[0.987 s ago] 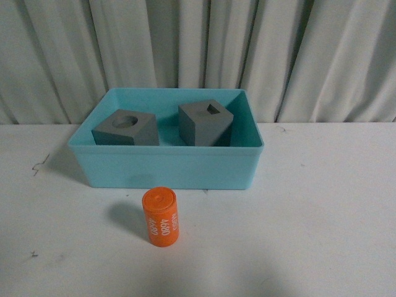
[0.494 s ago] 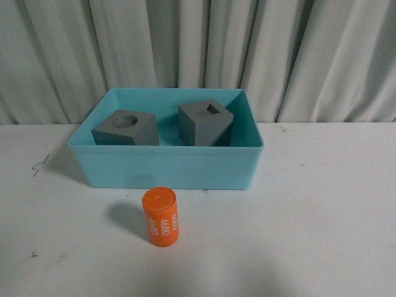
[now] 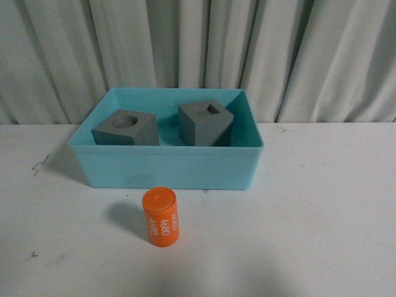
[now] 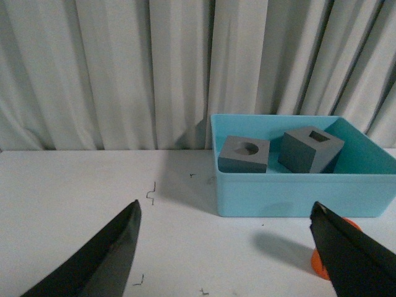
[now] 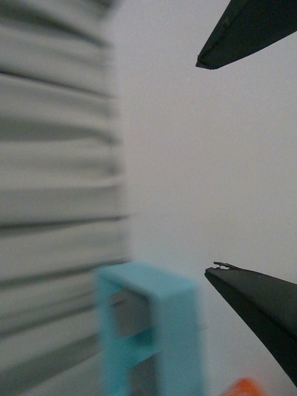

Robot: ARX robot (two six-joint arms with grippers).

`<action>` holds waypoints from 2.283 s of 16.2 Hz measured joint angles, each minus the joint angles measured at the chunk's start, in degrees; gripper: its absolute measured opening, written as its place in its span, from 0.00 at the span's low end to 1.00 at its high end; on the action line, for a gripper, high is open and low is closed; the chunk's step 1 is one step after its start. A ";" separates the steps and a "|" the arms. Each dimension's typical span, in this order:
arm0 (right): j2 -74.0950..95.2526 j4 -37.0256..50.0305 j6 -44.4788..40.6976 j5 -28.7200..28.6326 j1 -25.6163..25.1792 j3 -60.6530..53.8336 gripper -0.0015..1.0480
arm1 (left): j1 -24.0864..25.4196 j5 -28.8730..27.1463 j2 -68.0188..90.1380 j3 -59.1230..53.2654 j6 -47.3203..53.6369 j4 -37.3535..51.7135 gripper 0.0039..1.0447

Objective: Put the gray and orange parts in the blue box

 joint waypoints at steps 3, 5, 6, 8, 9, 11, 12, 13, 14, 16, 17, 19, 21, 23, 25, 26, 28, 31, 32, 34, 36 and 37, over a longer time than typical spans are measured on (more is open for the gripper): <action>28.09 4.50 5.14 -1.07 -8.96 11.21 0.94 | 0.00 -0.04 0.00 0.00 0.09 0.04 0.93; 47.58 19.32 -0.20 -7.56 -6.12 22.91 0.94 | 0.00 0.00 0.00 0.00 0.11 0.02 0.94; 55.43 20.52 -4.20 -10.71 -2.21 27.80 0.94 | 0.00 0.00 0.00 0.00 0.11 0.02 0.94; 69.48 18.12 -13.18 -16.13 7.43 34.36 0.94 | 0.00 0.00 0.00 0.00 0.11 0.02 0.94; 75.71 16.96 -16.70 -16.92 12.63 38.21 0.94 | 0.00 0.00 0.00 0.00 0.11 0.02 0.94; 84.80 13.94 -22.34 -20.35 20.96 45.97 0.94 | 0.00 -0.02 0.00 0.00 0.11 0.02 0.94; 88.65 11.58 -24.28 -21.05 24.50 49.18 0.94 | 0.00 0.00 0.00 0.00 0.11 0.02 0.94; 96.32 9.92 -26.93 -20.22 30.21 54.73 0.94 | 0.00 0.00 0.00 0.00 0.11 0.02 0.94; 104.02 10.88 -27.43 -16.61 33.00 61.40 0.94 | 0.00 0.00 0.00 0.00 0.11 0.02 0.94; 107.78 10.47 -26.21 -16.11 33.88 62.95 0.94 | 0.00 0.00 0.00 0.00 0.11 0.00 0.94; 109.02 10.32 -26.03 -15.96 34.93 63.23 0.94 | 0.00 0.00 0.00 0.00 0.11 0.02 0.94; 111.34 11.37 -25.31 -15.41 35.69 64.19 0.94 | 0.00 -0.02 0.00 0.00 0.11 0.02 0.94; 112.78 11.93 -24.65 -14.78 35.71 64.57 0.94 | 0.00 0.00 0.00 0.00 0.11 0.02 0.94; 113.04 11.91 -24.61 -14.71 35.71 64.57 0.94 | 0.00 0.00 0.00 0.00 0.11 0.02 0.94; 114.03 12.09 -23.98 -14.62 35.71 64.59 0.94 | 0.00 0.00 0.00 0.00 0.11 0.02 0.94; 114.71 12.46 -23.47 -14.62 35.74 64.70 0.94 | 0.00 0.00 0.00 0.00 0.11 0.02 0.94; 115.95 13.35 -22.69 -14.19 35.93 64.83 0.94 | 0.00 0.00 0.00 0.00 0.11 0.02 0.94; 118.09 14.29 -20.98 -13.55 35.93 65.48 0.94 | 0.00 0.00 0.00 0.00 0.11 0.02 0.94; 118.81 14.56 -20.44 -13.31 35.93 66.01 0.94 | 0.00 0.00 0.00 0.00 0.11 0.02 0.94; 119.95 14.86 -19.54 -13.11 35.93 66.75 0.94 | 0.00 0.00 0.00 0.00 0.11 0.02 0.94; 121.11 15.02 -18.62 -12.59 35.91 67.28 0.94 | 0.00 0.00 0.00 0.00 0.11 0.02 0.94; 121.72 15.06 -18.38 -12.37 35.91 67.54 0.94 | 0.00 0.00 0.00 0.00 0.11 0.02 0.94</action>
